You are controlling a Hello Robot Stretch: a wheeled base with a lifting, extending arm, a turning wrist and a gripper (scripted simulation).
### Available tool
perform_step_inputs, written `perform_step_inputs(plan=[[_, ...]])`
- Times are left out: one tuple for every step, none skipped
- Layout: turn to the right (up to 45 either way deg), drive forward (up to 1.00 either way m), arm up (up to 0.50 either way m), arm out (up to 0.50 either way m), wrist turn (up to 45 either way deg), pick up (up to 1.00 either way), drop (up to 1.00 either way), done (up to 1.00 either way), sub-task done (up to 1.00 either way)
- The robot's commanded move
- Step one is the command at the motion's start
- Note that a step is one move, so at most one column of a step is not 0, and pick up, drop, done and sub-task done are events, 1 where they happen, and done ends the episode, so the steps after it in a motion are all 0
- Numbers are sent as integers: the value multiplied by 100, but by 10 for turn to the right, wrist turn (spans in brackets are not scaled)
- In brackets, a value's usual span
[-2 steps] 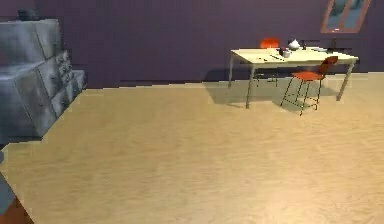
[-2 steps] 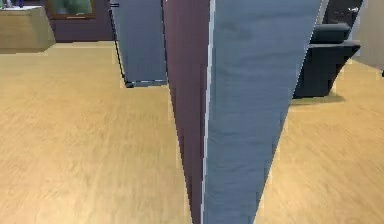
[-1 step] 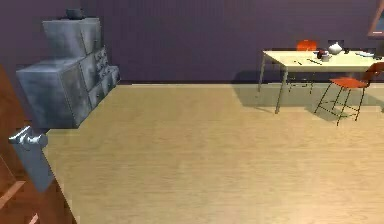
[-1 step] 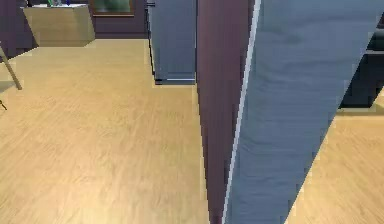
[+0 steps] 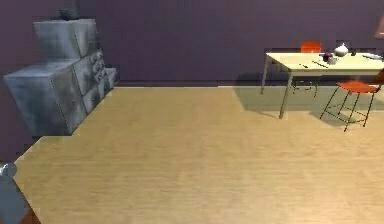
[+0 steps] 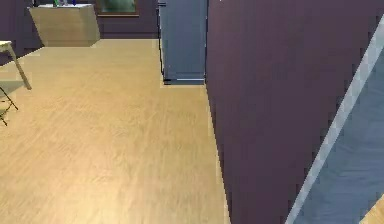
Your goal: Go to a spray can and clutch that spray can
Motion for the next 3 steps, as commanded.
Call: perform_step_inputs(plan=[[450, 0, 0, 0, 0, 0, 0, 0, 0], [150, 0, 0, 0, 0, 0, 0, 0, 0], [0, 100, 0, 0, 0, 0, 0, 0, 0]])
